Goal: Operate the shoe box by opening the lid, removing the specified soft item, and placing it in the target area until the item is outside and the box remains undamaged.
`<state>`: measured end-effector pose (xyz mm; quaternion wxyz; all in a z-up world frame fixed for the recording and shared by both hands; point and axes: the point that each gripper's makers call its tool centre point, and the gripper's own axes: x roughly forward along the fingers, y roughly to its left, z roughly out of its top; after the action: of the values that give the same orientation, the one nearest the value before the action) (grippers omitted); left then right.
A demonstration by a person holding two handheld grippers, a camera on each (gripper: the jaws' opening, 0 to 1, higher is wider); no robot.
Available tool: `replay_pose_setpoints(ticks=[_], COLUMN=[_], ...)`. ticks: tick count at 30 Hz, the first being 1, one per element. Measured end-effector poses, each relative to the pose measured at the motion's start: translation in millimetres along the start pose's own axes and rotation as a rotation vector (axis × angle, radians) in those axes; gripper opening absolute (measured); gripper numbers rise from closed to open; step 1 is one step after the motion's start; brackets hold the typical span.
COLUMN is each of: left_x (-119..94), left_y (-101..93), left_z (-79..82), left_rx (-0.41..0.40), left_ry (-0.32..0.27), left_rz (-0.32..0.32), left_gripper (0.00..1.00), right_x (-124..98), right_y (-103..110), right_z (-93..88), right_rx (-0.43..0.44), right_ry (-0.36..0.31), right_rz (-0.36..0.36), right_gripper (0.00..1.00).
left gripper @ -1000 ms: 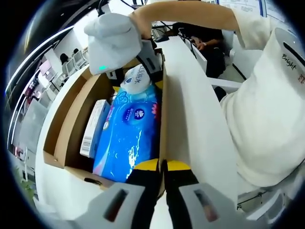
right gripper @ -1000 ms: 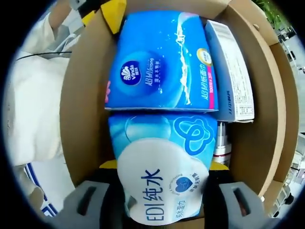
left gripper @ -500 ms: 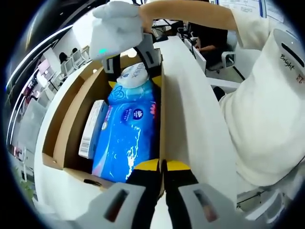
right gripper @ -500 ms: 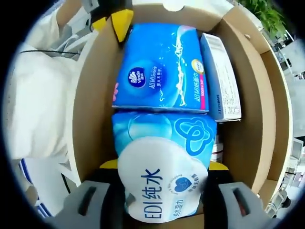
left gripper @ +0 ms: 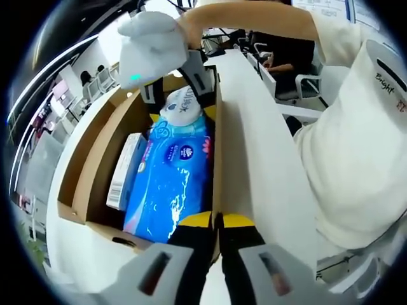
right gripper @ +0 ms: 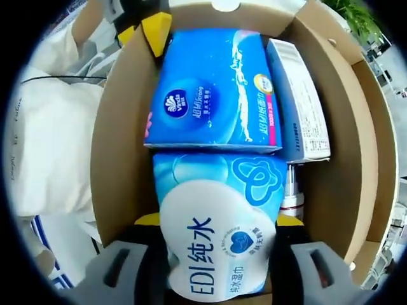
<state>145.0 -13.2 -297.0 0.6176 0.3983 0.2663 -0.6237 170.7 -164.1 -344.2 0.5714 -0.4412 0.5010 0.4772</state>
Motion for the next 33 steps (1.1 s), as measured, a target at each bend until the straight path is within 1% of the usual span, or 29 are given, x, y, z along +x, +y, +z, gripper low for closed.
replay_pose_setpoints(ticks=[2, 3, 5, 8, 14, 18, 19, 22, 24, 26, 28, 29, 32, 33], left_x=[0.0, -0.1, -0.2, -0.2, 0.0, 0.2, 0.2, 0.2, 0.4, 0.4, 0.3, 0.4, 0.4, 0.5], left_y=[0.3, 0.6, 0.5, 1.1, 1.0, 1.3, 1.5, 1.5, 1.6, 1.0, 0.6, -0.1, 0.8, 0.0], left_z=[-0.2, -0.1, 0.0, 0.2, 0.1, -0.2, -0.2, -0.1, -0.1, 0.0, 0.0, -0.1, 0.0, -0.1], left_rx=[0.005, 0.005, 0.011, 0.009, 0.009, 0.006, 0.008, 0.007, 0.001, 0.002, -0.005, 0.009, 0.001, 0.004], left_ry=[0.002, 0.001, -0.004, -0.005, -0.003, 0.001, 0.001, 0.0, 0.006, 0.007, 0.006, 0.007, 0.008, 0.01], left_rz=[0.006, 0.009, 0.014, 0.017, 0.016, 0.014, 0.013, 0.008, 0.002, -0.002, -0.006, -0.005, -0.021, -0.026], left_gripper=[0.03, 0.03, 0.03, 0.03, 0.03, 0.03, 0.03, 0.03, 0.03, 0.03, 0.03, 0.02, 0.02, 0.02], right_x=[3.4, 4.5, 6.8, 8.0, 6.9, 6.6, 6.2, 5.3, 5.0, 3.0, 2.1, 1.9, -2.7, -5.3], right_y=[1.7, -4.8, -7.3, -4.8, -5.6, -3.8, -6.3, -5.6, -3.8, -4.9, -4.6, -4.6, -2.3, -4.9], right_z=[-0.5, -1.3, -0.8, -1.4, -0.3, 1.9, 2.2, 1.4, -0.1, -0.6, -0.2, -0.6, -1.9, -1.3], right_rx=[-0.01, -0.018, -0.028, -0.03, -0.026, -0.02, -0.017, -0.014, -0.022, -0.024, -0.028, -0.026, -0.027, -0.027], right_ry=[0.001, 0.005, 0.016, 0.039, 0.031, 0.03, 0.042, 0.034, 0.042, 0.027, 0.038, 0.042, 0.033, 0.03], right_rz=[0.005, 0.013, 0.021, 0.017, 0.002, -0.003, 0.001, 0.008, 0.011, 0.012, 0.004, 0.003, 0.002, 0.005], right_gripper=[0.65, 0.66, 0.67, 0.68, 0.69, 0.69, 0.68, 0.68, 0.67, 0.66, 0.65, 0.65, 0.64, 0.64])
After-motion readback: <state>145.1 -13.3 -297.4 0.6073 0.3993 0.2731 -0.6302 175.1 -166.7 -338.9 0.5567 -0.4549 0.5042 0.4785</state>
